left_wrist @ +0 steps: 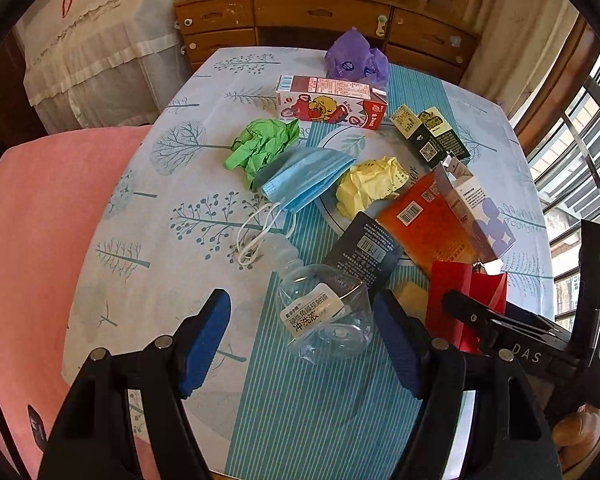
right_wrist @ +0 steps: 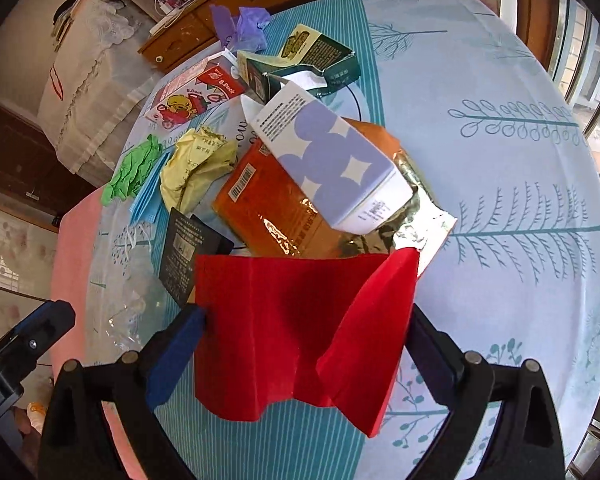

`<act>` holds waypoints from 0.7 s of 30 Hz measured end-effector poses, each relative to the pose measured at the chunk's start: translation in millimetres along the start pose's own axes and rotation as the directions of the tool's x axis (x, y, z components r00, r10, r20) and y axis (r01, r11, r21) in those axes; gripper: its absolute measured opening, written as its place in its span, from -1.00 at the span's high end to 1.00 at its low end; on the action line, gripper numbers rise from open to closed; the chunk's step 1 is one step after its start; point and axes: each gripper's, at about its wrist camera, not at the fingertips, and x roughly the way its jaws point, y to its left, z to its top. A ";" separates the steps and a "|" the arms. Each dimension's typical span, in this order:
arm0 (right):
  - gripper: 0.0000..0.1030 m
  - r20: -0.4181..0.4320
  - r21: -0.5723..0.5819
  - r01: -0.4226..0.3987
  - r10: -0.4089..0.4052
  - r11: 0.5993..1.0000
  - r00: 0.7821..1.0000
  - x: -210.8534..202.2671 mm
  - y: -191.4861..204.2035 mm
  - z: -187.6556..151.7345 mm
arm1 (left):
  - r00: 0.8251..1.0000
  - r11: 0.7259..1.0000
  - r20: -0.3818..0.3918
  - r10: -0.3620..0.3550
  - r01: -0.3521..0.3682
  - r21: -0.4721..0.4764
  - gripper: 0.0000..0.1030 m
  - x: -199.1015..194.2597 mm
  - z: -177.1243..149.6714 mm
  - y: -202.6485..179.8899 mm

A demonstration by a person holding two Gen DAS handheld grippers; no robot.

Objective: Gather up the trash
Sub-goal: 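Grasp the red paper with the right gripper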

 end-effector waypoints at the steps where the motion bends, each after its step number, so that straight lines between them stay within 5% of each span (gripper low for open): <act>1: -0.91 -0.005 0.003 -0.003 0.003 1.000 1.000 1.3 0.0 1.3 | 1.000 1.000 -0.001 0.001 -0.001 0.004 -0.41 1.1 1.4 -1.4; 9: -0.80 -0.054 -0.001 -0.029 0.029 1.000 0.998 7.3 -2.3 7.9 | 1.000 0.998 -0.029 0.010 -0.008 0.065 -0.41 11.2 15.4 -15.8; 13: -0.43 -0.056 0.025 -0.086 0.087 0.996 0.995 1.7 -7.9 9.4 | 0.999 0.995 -0.052 0.017 -0.012 0.101 -0.41 21.7 21.9 -23.2; 17: 0.18 -0.063 0.024 -0.149 0.151 0.988 0.987 -4.4 -11.8 13.1 | 0.995 0.989 -0.101 -0.001 0.015 0.146 -0.41 36.7 29.7 -32.6; 21: 0.43 -0.068 0.018 -0.169 0.169 0.986 0.983 -8.6 -13.7 17.0 | 0.984 0.975 -0.179 -0.024 0.062 0.211 -0.41 57.1 37.6 -43.8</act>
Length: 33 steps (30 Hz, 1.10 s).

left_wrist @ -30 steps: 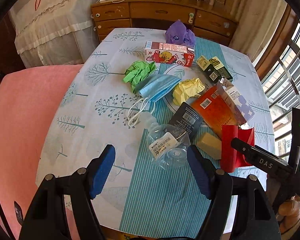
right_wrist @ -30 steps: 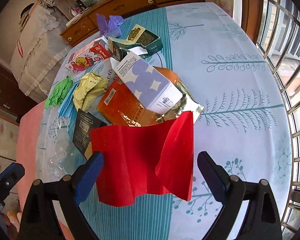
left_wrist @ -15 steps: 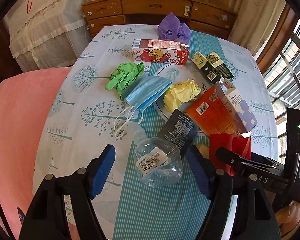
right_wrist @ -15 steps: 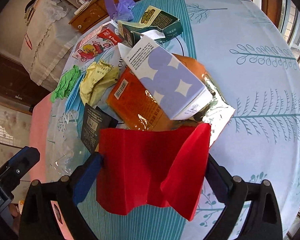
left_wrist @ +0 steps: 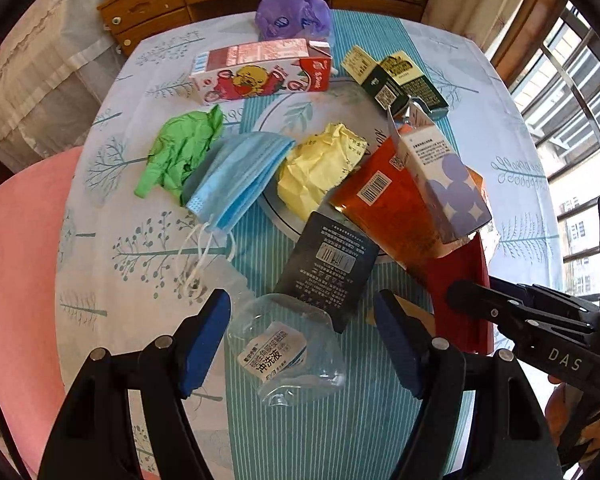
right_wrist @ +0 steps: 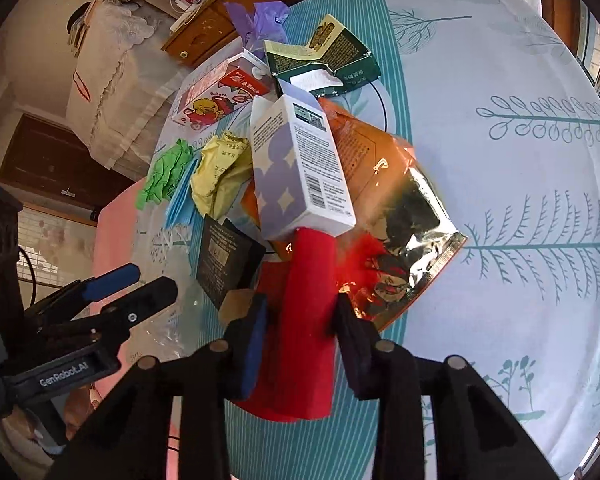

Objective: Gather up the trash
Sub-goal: 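Grasp the red paper with the right gripper, then grasp the black card with the left gripper while the right holds the red paper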

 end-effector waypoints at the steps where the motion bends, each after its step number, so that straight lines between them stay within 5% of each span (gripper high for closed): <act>1: 0.46 -0.003 0.003 -0.009 0.009 1.000 1.000 -0.7 -0.9 0.7 | 1.000 1.000 -0.014 -0.005 0.005 0.018 -0.41 4.2 3.3 -2.1; 8: 0.54 -0.009 -0.011 -0.005 0.005 1.000 1.000 -8.4 -9.5 1.0 | 0.995 0.995 -0.097 0.017 -0.007 0.096 -0.41 33.4 20.3 -11.7; 22: 0.56 -0.009 -0.037 0.021 -0.021 0.999 1.000 -9.9 -13.0 -1.8 | 0.968 0.999 -0.250 -0.030 0.032 0.004 -0.34 81.4 35.4 -10.6; 33: 0.61 0.025 -0.015 0.015 -0.015 1.000 1.000 -19.4 -14.1 -8.7 | 0.990 0.998 -0.141 0.011 -0.002 0.065 0.11 61.9 26.7 -35.0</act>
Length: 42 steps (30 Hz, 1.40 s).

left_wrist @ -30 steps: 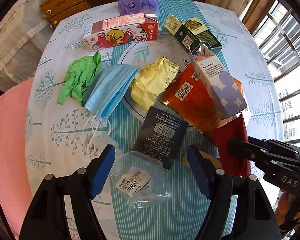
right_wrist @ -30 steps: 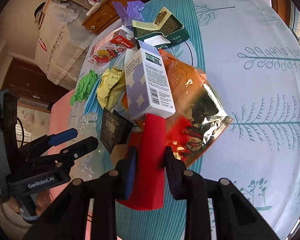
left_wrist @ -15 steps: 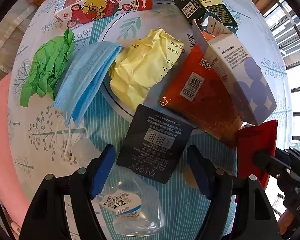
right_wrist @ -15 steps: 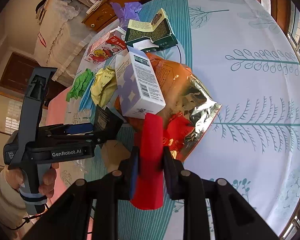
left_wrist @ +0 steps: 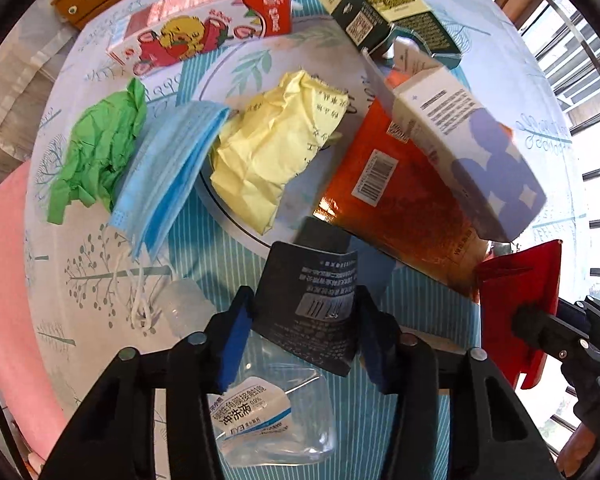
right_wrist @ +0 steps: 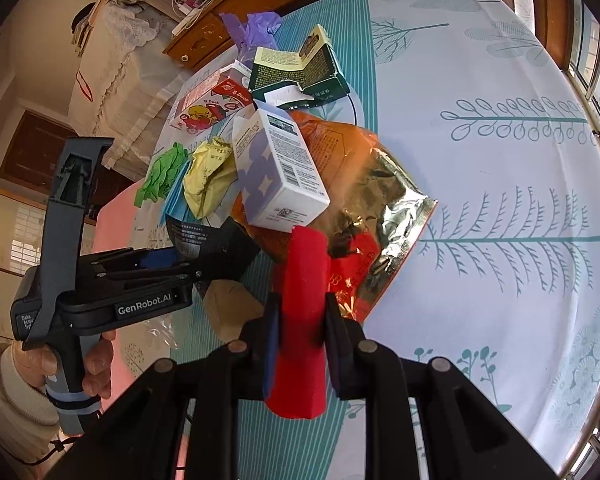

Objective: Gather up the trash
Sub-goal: 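Grasp the black card with the left gripper while the right holds the red paper, then carry both items over the bin and open both grippers to drop them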

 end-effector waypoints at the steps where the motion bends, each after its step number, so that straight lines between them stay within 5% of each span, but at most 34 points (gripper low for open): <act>1: 0.61 0.007 0.005 -0.002 0.002 1.000 1.000 -2.5 -0.1 -1.0 | 1.000 1.000 0.018 0.002 -0.002 0.001 0.11 -5.2 -2.2 1.7; 9: 0.62 0.074 0.016 0.000 -0.001 1.000 0.997 -27.9 11.0 -14.9 | 0.989 1.000 0.148 -0.025 0.027 -0.016 0.13 -56.0 -27.6 13.4; 25: 0.62 0.163 0.006 0.020 -0.021 1.000 0.986 -67.4 74.8 -93.6 | 0.932 0.984 0.328 -0.154 0.174 -0.033 0.13 -154.6 -126.8 71.6; 35: 0.62 0.224 0.040 0.056 -0.063 0.998 0.973 -75.4 129.1 -193.7 | 0.908 0.969 0.342 -0.243 0.246 0.034 0.13 -171.5 -239.6 97.7; 42: 0.61 0.200 0.102 0.087 -0.107 0.991 0.974 -48.3 146.3 -283.9 | 0.913 0.961 0.299 -0.278 0.267 0.077 0.12 -145.8 -325.2 106.2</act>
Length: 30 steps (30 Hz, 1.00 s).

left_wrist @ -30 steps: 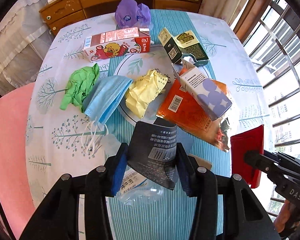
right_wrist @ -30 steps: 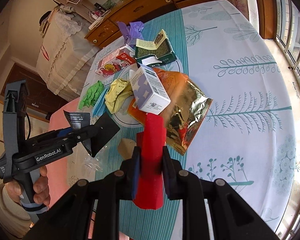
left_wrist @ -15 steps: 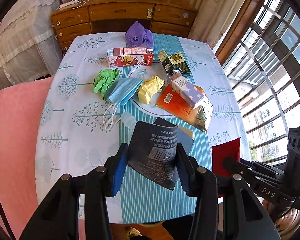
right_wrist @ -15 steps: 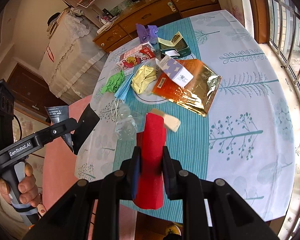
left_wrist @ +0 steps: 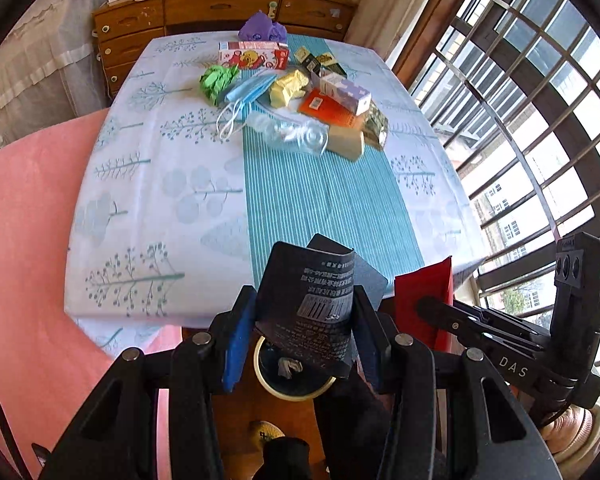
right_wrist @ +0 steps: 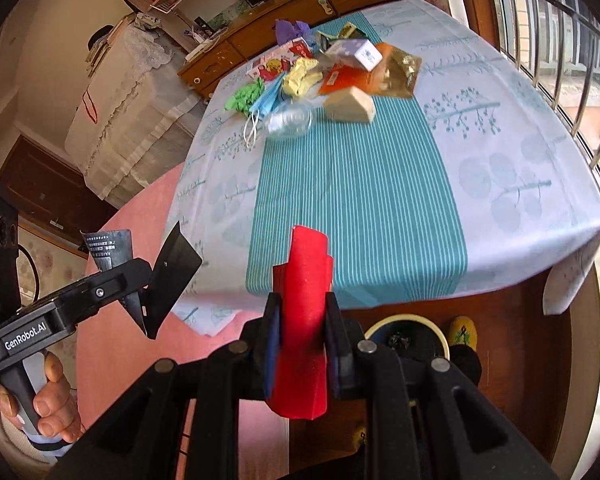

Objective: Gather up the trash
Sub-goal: 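Carry both items over the bin and open both grippers to drop them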

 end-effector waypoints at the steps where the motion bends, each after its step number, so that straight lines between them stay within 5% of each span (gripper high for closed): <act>1: 0.61 -0.020 0.013 0.007 -0.006 1.000 1.000 4.2 -1.5 -12.7 | 1.000 1.000 -0.016 0.002 -0.002 0.002 0.12 2.8 -11.8 0.8; 15: 0.61 -0.232 0.117 0.141 -0.111 0.983 0.966 74.8 -60.0 -108.2 | 0.964 1.000 -0.266 -0.013 0.011 -0.009 0.07 111.7 -114.7 -11.7; 27: 0.51 -0.326 0.181 0.218 -0.151 0.959 0.933 238.6 -176.5 -151.5 | 0.926 0.994 -0.374 0.049 -0.082 -0.072 -0.13 299.6 -178.3 11.6; 30: 0.19 -0.320 0.178 0.227 -0.161 0.957 0.933 274.2 -198.0 -156.0 | 0.919 0.991 -0.388 0.067 -0.105 -0.079 -0.22 340.8 -191.5 22.9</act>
